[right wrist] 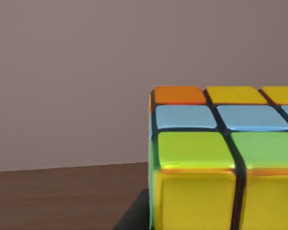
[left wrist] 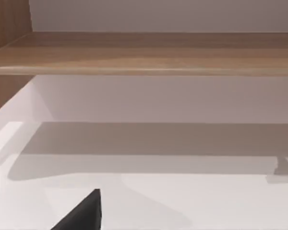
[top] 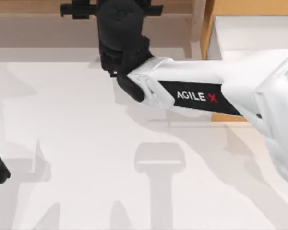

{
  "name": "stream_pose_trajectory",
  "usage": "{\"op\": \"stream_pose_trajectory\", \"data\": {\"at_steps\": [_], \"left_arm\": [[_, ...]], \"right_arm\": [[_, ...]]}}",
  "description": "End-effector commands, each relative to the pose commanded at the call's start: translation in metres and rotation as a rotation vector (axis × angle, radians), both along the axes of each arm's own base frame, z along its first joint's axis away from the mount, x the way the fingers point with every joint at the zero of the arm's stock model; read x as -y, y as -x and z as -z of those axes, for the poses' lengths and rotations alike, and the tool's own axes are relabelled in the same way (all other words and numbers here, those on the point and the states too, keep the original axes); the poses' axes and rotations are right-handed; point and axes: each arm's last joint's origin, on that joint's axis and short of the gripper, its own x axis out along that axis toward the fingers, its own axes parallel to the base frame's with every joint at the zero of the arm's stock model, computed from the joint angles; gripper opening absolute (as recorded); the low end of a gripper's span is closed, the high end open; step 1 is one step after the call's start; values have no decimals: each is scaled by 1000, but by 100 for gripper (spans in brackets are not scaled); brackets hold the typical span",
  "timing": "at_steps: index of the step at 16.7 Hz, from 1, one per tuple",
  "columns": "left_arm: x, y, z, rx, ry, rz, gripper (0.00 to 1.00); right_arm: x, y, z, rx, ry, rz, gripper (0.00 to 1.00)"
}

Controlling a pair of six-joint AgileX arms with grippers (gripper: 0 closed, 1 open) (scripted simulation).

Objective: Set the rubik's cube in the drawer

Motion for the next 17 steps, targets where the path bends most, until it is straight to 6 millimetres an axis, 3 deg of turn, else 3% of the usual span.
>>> {"op": "stream_pose_trajectory", "data": {"at_steps": [2, 6, 8, 13, 17], "left_arm": [[0, 0, 0, 0, 0, 0, 100], [0, 0, 0, 0, 0, 0, 100], [0, 0, 0, 0, 0, 0, 100], [0, 0, 0, 0, 0, 0, 100], [0, 0, 0, 0, 0, 0, 100]], "right_arm": [[4, 0, 15, -26, 15, 10, 0], [36, -24, 33, -113, 128, 114, 0], [45, -32, 29, -123, 141, 145, 0], [43, -31, 30, -125, 141, 141, 0], [44, -30, 14, -152, 158, 99, 0]]}}
